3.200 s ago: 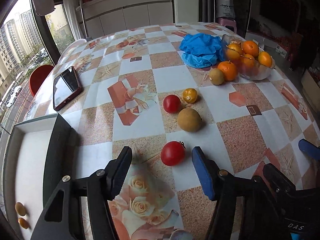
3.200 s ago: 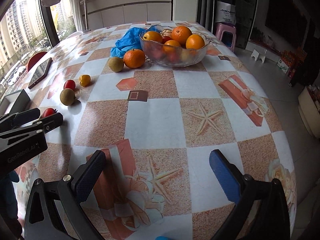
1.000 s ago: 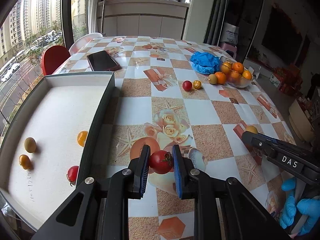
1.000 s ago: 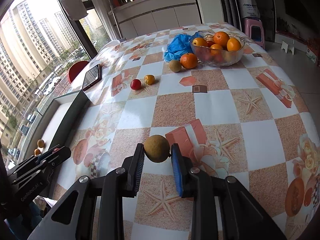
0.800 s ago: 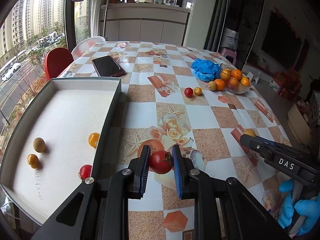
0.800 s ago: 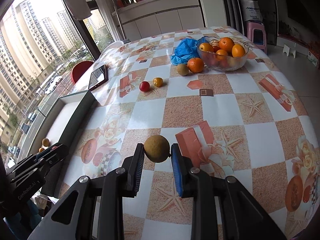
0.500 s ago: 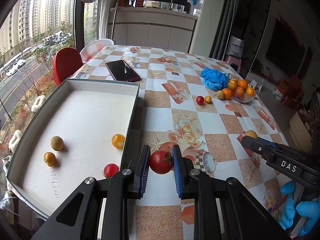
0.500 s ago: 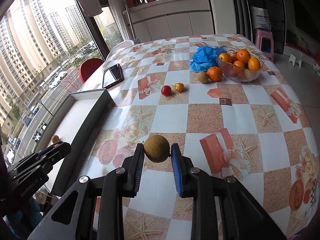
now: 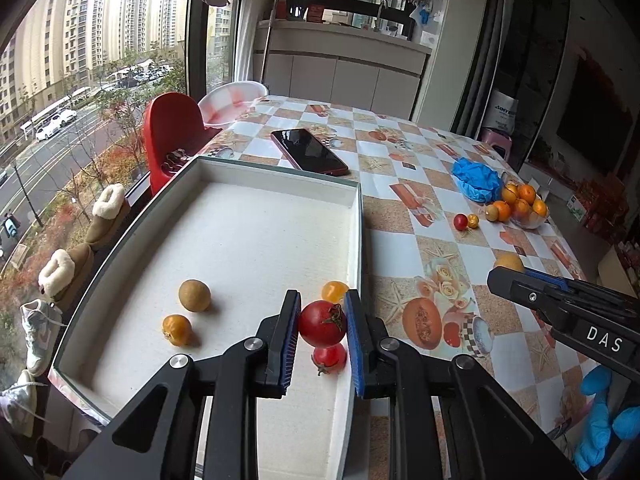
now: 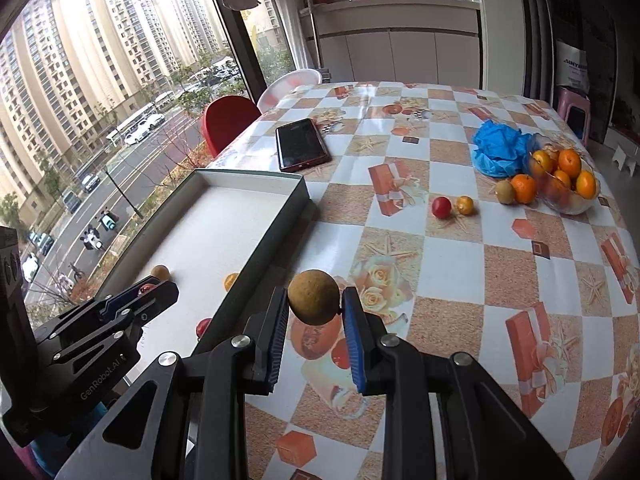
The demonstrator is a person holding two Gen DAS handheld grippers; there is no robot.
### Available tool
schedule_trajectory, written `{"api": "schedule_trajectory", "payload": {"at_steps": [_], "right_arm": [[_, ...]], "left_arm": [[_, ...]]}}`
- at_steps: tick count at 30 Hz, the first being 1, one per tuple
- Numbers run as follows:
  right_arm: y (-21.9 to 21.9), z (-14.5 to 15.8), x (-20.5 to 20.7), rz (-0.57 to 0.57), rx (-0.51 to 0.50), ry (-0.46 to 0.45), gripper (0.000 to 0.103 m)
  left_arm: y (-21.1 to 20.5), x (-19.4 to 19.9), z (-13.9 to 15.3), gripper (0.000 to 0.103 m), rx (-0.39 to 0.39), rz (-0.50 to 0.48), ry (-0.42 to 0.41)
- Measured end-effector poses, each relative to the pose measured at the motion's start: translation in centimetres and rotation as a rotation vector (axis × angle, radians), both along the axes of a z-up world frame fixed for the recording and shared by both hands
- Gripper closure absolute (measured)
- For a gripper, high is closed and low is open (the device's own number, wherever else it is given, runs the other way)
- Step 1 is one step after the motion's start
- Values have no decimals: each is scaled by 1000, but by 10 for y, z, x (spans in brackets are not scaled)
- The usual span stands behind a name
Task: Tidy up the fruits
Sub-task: 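Carry the tomato and brown fruit over the white tray with both tools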
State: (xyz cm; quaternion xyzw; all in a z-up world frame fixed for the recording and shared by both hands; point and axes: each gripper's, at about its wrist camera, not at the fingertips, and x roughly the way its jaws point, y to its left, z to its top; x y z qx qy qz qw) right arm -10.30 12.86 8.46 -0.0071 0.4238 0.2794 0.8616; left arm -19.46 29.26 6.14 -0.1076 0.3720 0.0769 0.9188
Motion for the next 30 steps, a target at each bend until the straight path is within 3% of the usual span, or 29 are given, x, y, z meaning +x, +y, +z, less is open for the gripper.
{"api": "schedule_trajectory", "payload": {"at_steps": [10, 30], "right_arm": [[54, -2, 4, 88, -17, 5, 73], [103, -24, 22, 150, -60, 49, 74]], "left_arm": [[34, 3, -6, 79, 13, 52, 8], [72, 18, -26, 79, -1, 119, 31]]}}
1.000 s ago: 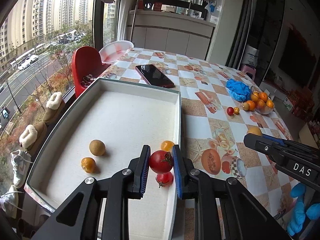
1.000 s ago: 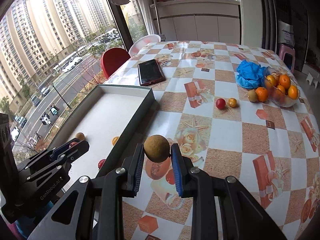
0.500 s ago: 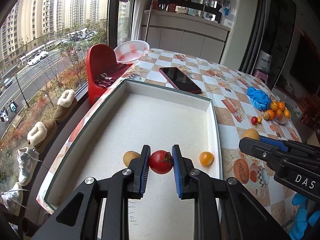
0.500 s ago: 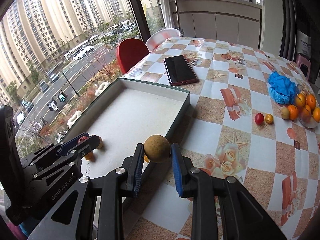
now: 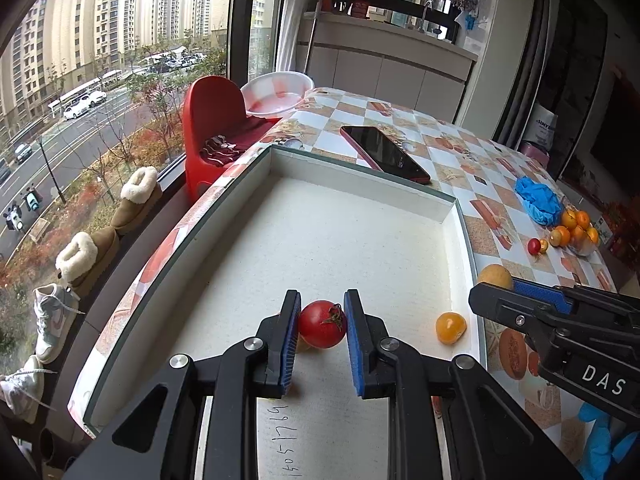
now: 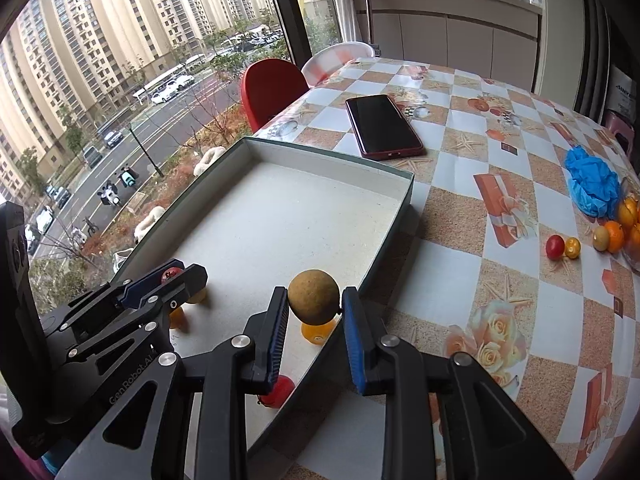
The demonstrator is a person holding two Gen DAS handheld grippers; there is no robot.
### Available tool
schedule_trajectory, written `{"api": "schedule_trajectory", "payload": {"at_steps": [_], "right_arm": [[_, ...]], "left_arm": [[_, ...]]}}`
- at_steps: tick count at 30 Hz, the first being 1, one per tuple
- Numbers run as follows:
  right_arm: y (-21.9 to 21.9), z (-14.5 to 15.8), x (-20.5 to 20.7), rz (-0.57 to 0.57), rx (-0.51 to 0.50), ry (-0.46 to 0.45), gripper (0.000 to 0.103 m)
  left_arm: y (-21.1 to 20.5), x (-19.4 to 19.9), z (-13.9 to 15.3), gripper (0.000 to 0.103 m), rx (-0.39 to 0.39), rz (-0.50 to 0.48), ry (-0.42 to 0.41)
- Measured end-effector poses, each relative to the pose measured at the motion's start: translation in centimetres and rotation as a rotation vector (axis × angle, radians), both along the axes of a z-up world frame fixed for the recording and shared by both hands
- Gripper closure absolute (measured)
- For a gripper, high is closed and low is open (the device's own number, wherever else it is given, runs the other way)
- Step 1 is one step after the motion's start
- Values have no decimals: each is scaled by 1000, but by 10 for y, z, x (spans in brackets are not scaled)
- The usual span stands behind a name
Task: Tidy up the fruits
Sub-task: 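Carry the tomato and brown fruit over the white tray with both tools, then open both tools to drop the fruits into the white tray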
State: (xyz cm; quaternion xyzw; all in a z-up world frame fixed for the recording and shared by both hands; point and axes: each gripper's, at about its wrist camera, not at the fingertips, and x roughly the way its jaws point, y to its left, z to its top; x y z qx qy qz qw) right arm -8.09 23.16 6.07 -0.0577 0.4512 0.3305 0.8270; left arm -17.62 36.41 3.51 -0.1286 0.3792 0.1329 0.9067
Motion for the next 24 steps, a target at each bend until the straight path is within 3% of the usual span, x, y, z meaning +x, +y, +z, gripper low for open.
{"api": "schedule_trajectory", "payload": {"at_steps": [20, 22, 23, 24], "right_arm": [[25, -20, 12, 46, -29, 29, 73], [23, -19, 14, 47, -21, 37, 67], [22, -18, 14, 44, -12, 39, 56], [19, -16, 14, 35, -1, 32, 55]], "left_arm": [[4, 5, -7, 79, 3, 28, -3], [4, 6, -8, 79, 3, 32, 5], [4, 6, -8, 79, 9, 37, 8], [4, 6, -8, 67, 16, 43, 14]]}}
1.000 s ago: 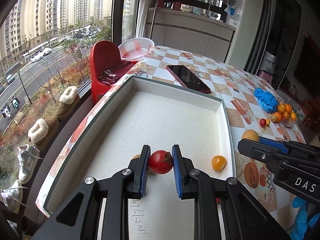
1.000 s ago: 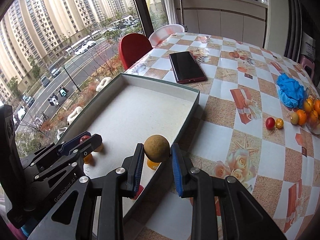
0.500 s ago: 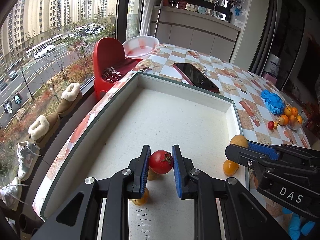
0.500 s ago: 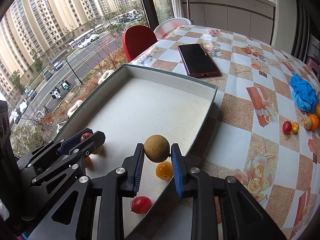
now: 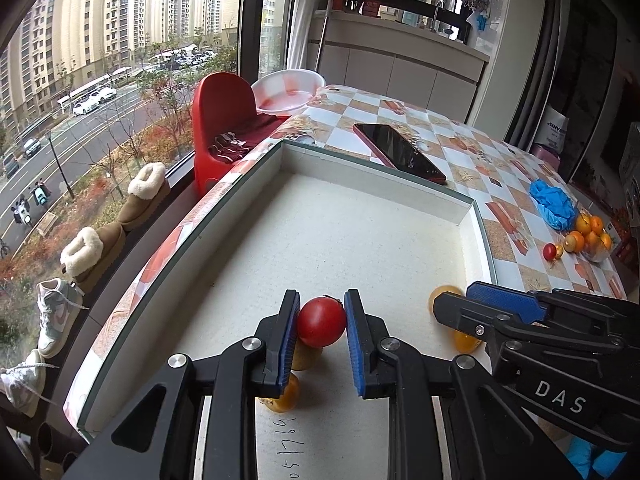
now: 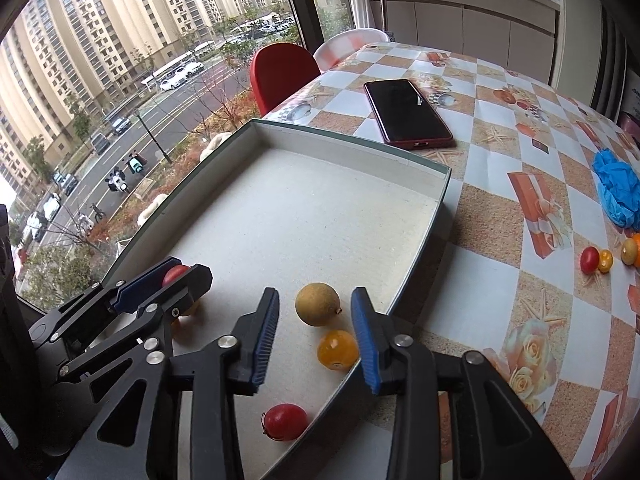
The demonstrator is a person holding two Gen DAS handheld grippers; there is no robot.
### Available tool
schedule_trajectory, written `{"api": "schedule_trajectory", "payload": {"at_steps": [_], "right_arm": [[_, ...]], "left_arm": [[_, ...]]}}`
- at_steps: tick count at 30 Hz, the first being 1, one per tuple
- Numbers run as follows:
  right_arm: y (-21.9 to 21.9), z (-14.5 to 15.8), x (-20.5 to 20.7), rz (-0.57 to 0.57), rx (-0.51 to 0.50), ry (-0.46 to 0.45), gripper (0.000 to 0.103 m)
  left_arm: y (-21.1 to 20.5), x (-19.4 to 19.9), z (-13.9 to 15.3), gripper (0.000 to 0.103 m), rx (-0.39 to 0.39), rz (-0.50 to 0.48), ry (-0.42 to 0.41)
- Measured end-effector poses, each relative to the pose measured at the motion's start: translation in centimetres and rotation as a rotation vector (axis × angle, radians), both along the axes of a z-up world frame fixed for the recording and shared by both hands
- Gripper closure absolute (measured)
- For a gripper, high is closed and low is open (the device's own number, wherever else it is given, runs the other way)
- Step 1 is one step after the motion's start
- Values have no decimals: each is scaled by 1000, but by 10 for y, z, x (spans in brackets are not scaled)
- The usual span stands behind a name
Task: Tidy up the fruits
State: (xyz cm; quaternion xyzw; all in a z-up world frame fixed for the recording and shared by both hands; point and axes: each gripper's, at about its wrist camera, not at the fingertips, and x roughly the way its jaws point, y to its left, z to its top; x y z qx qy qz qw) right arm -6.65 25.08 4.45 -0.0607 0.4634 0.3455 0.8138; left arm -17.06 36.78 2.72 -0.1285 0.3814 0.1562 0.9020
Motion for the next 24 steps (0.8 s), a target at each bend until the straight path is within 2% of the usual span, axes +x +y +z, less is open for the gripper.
{"api": "schedule_trajectory", "payload": {"at_steps": [1, 2, 3, 4, 5, 8, 11, 14, 19, 24], "right_arm": [[-4, 3, 0, -12, 9, -10, 53], [-8, 6, 1, -18, 25, -12, 46], [-12, 10, 2, -25, 46, -12, 25], [-18, 13, 3, -47, 52, -19, 12], [-23, 17, 4, -69, 60, -33, 0], [-46, 28, 7, -122, 95, -59, 0], [-75, 31, 10, -197, 89, -75, 0], [-117, 30, 17, -294, 85, -69, 0], [-198, 10, 32, -510, 8, -20, 0], [-277, -16, 40, -691, -58, 37, 0]], "left_arm": [[1, 0, 1, 50, 11, 23, 7], [4, -2, 2, 40, 21, 59, 4], [7, -6, 4, 25, 22, 88, -10], [11, -9, 6, 18, 12, 106, -33], [14, -12, 8, 17, 2, 117, -50], [11, -13, 14, 17, 8, 119, -42], [-5, -11, 23, 17, 18, 70, -47], [-32, -7, 35, 17, 14, -26, -56], [-100, 5, 47, 17, 27, -220, -44], [-170, 27, 34, 17, 29, -349, 24]]}}
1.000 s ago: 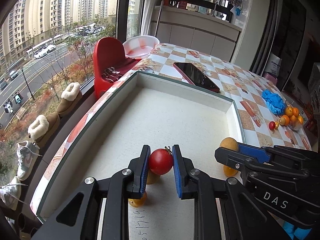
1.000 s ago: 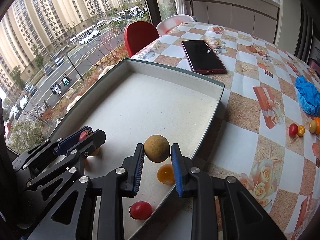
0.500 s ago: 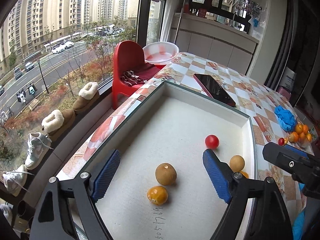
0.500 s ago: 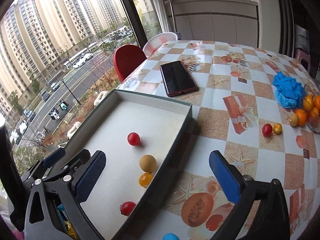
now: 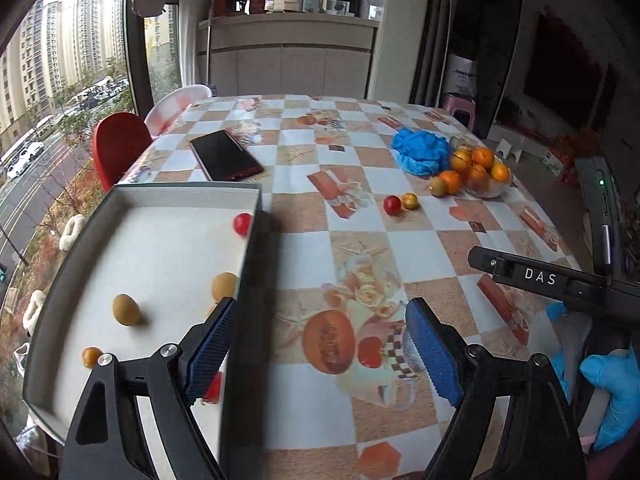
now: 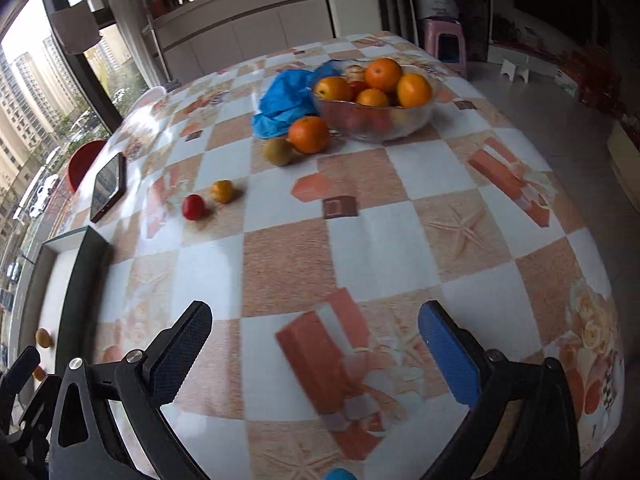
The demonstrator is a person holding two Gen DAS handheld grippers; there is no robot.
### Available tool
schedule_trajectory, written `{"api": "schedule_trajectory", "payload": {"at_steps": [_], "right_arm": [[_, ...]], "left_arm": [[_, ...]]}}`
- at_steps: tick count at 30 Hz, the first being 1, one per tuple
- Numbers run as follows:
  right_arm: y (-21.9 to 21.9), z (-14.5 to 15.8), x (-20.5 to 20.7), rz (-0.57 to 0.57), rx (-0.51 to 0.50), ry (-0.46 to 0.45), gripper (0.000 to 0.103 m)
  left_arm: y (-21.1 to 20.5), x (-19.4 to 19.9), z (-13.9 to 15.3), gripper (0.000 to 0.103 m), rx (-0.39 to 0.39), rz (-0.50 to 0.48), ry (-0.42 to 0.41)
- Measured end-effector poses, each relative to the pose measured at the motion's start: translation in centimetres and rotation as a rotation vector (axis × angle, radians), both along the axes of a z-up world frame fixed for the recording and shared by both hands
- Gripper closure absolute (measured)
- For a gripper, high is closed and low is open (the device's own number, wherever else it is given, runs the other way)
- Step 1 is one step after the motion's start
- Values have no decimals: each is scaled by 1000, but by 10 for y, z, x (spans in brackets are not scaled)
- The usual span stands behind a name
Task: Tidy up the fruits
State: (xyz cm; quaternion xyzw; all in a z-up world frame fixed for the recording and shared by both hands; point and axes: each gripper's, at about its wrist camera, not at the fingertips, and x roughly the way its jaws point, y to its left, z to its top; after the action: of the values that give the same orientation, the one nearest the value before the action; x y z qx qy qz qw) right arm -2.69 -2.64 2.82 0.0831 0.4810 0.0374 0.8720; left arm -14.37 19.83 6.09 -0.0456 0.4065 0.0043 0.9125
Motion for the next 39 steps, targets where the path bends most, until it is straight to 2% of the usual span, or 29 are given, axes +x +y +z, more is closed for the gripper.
{"api": "schedule_trajectory", "payload": {"at_steps": [6, 10, 13, 15, 17, 18, 39], "right_arm": [[-56, -15, -2, -84, -66, -30, 0], [-58, -17, -8, -68, -106, -67, 0], [-44, -21, -6, -47, -202, -53, 0], [-45, -21, -6, -35, -186, -51, 0], [-46, -21, -6, -35, -185, -51, 0], [-46, -21, -6, -35, -184, -51, 0], [-46, -21, -7, -34, -184, -51, 0]], "left_arm": [[-43, 35, -32, 17, 39, 21, 51], [-47, 56, -49, 17, 60, 59, 78], [-44, 67, -58, 17, 46, 83, 108], [-44, 68, -59, 17, 57, 96, 96], [-45, 70, -61, 2, 53, 86, 108], [-45, 71, -64, 0, 53, 84, 123], [-46, 71, -63, 0, 52, 82, 119]]}}
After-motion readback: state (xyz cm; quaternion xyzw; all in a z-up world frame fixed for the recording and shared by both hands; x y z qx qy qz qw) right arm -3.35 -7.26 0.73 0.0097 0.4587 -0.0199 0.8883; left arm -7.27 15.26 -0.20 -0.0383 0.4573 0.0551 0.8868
